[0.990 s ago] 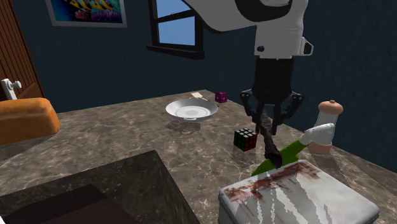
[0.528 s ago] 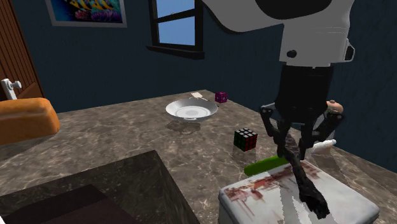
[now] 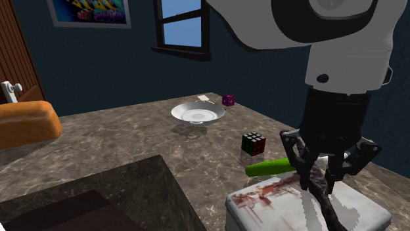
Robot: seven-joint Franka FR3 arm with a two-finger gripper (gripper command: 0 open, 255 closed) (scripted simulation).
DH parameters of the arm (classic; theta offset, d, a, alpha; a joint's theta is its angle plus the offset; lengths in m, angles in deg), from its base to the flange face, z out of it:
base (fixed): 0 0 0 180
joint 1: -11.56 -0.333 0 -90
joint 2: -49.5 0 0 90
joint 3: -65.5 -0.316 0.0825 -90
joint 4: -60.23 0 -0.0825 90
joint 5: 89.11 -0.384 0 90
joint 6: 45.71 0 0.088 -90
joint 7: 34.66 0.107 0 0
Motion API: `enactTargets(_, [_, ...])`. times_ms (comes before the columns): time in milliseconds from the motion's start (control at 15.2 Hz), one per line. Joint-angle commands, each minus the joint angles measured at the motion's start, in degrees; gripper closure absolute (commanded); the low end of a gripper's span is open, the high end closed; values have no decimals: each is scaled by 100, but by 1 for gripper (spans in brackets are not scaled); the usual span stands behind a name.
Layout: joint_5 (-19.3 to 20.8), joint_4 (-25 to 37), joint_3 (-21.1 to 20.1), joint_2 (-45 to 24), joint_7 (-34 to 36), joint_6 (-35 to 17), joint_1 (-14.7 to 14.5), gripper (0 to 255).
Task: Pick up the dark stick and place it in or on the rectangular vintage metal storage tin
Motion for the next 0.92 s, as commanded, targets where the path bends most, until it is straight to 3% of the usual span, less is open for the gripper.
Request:
enactTargets(0, [-29,-99,-3,-60,-14,-156,6,255])
enactTargets(462, [-186,-330,-28,-367,-97,-666,42,255])
enactTargets(858, [-186,-330,-27,-367,-97,-666,42,255])
